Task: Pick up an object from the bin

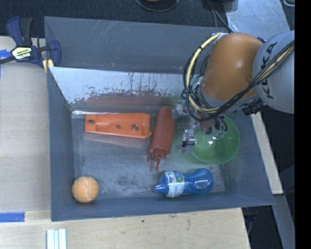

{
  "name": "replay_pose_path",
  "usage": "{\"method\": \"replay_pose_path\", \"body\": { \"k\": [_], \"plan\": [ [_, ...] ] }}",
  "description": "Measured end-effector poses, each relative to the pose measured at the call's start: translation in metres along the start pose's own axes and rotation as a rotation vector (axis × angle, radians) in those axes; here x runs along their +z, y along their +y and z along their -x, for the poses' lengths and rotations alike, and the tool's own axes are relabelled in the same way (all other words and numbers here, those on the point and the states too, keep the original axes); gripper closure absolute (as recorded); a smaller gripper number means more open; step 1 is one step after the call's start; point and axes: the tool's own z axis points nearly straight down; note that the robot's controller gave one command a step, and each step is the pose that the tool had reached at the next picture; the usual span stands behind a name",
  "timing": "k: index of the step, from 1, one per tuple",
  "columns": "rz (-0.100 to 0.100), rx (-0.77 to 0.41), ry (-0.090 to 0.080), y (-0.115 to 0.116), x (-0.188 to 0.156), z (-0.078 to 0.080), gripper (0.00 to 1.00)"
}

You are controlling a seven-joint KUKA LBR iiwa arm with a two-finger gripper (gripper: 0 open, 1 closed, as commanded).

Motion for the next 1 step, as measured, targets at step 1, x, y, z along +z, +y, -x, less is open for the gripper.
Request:
{"method": "replay_pose_path", "body": {
  "k": [1],
  "plan": [
    [0.0, 0.0, -0.009, -0.0001, -0.0048, 0.0019, 0.0]
  ]
}}
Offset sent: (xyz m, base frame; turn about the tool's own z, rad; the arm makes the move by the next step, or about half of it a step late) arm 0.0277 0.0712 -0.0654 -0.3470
